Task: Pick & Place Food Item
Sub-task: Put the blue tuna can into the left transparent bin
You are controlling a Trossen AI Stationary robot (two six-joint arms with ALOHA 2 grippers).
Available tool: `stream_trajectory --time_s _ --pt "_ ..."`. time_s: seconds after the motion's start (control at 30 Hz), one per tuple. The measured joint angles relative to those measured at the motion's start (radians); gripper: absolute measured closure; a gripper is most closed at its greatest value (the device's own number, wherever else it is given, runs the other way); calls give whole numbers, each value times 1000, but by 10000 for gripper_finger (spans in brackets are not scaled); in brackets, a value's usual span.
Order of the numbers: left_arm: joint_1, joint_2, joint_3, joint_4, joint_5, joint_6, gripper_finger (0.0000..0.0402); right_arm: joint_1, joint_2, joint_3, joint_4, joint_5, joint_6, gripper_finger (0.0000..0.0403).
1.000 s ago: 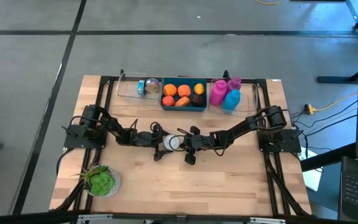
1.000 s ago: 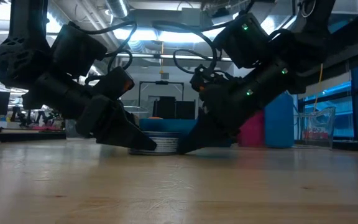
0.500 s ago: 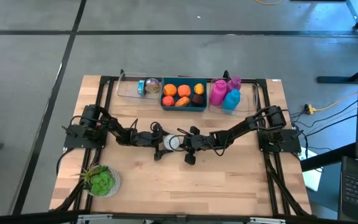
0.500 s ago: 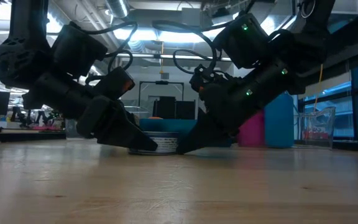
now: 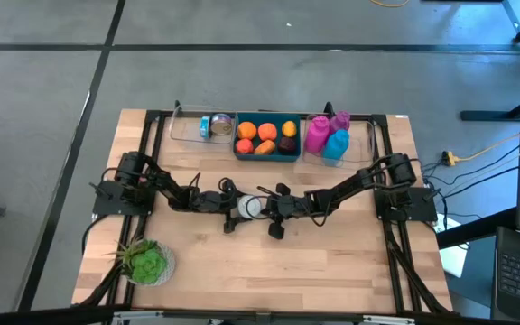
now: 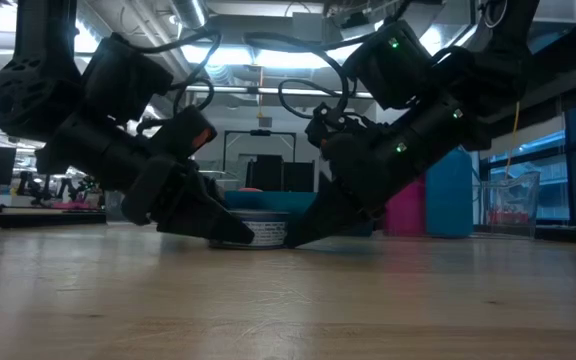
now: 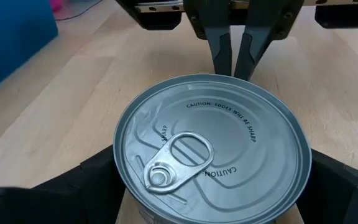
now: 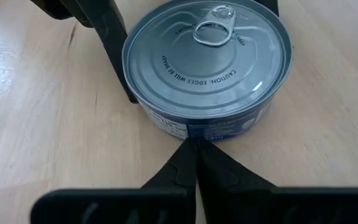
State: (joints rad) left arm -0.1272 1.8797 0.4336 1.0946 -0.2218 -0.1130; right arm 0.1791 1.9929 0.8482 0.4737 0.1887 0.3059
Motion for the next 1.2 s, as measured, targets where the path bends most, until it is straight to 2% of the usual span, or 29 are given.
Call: stream_trajectory --time_s 0.17,0.27,0.37,0.57,0.7,0.83,0.97,1.07,1.2 --pt "0 -55 2 -50 -9 46 57 0 -36 0 -18 -11 24 391" --pt "-1 -127 4 -139 -19 63 57 -2 -61 1 -32 -38 27 367" --pt "-5 -217 4 -239 -34 91 57 -3 -91 3 -33 -87 36 323" --pt "-23 -432 5 -478 -124 166 57 -2 -170 6 -29 -141 53 206" --pt "-43 -590 5 -658 -205 194 57 -2 -233 6 -64 -134 54 136" --pt "-75 -729 21 -819 -291 252 57 -2 -287 5 -75 -70 59 85" --pt "-110 -800 97 -988 -391 342 57 -18 -310 5 -48 -35 93 54" --pt "-134 -806 161 -1084 -447 409 57 -56 -310 3 13 -128 135 47" --pt "-158 -793 212 -1114 -497 474 57 -106 -302 3 113 -243 166 46"
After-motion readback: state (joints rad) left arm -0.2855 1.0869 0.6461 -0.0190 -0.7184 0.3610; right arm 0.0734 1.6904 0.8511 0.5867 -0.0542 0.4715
